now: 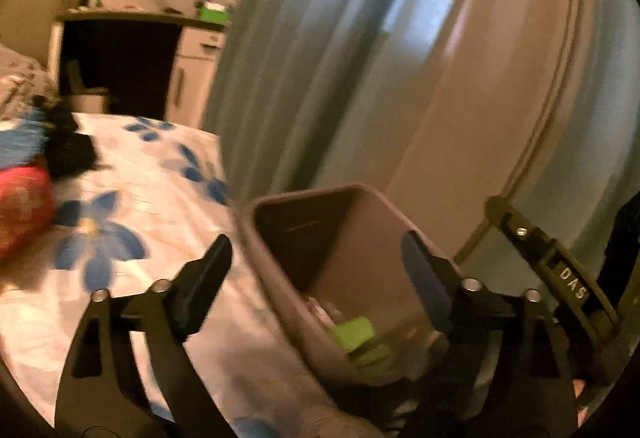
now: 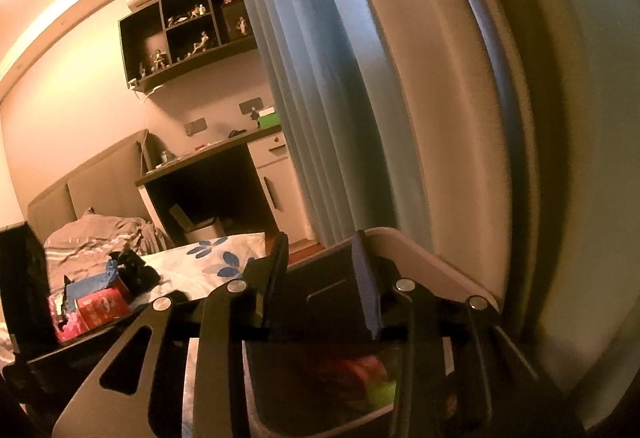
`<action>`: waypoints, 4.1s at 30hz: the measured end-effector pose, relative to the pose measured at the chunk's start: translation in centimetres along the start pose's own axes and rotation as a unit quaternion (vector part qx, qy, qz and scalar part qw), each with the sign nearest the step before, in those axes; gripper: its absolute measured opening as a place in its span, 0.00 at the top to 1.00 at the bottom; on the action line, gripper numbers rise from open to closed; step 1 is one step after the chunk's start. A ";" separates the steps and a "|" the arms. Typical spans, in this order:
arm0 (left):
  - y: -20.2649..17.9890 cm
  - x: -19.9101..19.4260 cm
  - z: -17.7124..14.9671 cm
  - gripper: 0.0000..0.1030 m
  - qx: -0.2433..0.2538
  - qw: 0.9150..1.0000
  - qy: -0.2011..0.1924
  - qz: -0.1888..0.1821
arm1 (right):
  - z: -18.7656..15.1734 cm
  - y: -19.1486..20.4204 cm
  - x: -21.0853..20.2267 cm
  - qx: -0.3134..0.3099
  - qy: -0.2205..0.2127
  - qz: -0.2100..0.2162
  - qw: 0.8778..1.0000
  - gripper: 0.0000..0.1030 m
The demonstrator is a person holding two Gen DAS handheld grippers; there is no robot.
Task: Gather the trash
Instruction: 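Carry the wrapper and green sleeve to the brown bin and release both, then move both open tools back over the trash pile, then grasp the white paper cup with the left tool while the right tool grasps the pink plastic bag, then carry the paper cup and pink bag over the brown bin with both tools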
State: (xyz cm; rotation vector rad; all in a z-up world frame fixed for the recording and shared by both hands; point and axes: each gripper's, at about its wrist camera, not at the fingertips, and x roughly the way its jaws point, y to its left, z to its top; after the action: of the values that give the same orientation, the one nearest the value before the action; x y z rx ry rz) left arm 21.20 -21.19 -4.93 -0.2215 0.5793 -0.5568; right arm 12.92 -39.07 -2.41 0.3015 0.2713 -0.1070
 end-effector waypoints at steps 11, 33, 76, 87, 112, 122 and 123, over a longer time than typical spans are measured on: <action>3.3 -8.8 -1.7 0.06 0.013 0.987 -0.082 0.137 | -1.8 3.5 -3.3 -0.025 -0.022 0.009 0.999 0.27; 15.3 -20.7 -5.9 0.06 -0.007 0.946 -0.103 0.308 | -7.6 16.6 -4.2 -0.071 0.047 0.131 0.988 0.24; 19.9 -27.4 -4.5 0.41 -0.070 0.934 -0.133 0.323 | -12.4 32.0 1.5 -0.203 0.117 0.214 0.948 0.33; 21.2 -28.4 -5.0 0.41 -0.080 0.938 -0.134 0.310 | -14.1 34.9 5.7 -0.237 0.169 0.173 0.941 0.47; 19.4 -27.8 -4.8 0.41 -0.061 0.944 -0.133 0.295 | -11.8 31.0 -1.7 -0.217 0.160 0.293 0.917 0.83; 15.7 -26.2 -4.4 0.41 -0.027 0.952 -0.129 0.275 | -9.6 26.3 -4.2 -0.188 0.129 0.272 0.935 0.83; 15.3 -25.9 -4.3 0.41 -0.023 0.953 -0.127 0.273 | -9.4 25.9 -4.3 -0.185 0.126 0.268 0.937 0.83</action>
State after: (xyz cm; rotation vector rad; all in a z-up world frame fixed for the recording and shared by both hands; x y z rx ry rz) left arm 7.36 5.67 -1.99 -0.1636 0.3779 0.0233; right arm 10.21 -11.35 -2.63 0.0044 0.4477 0.5233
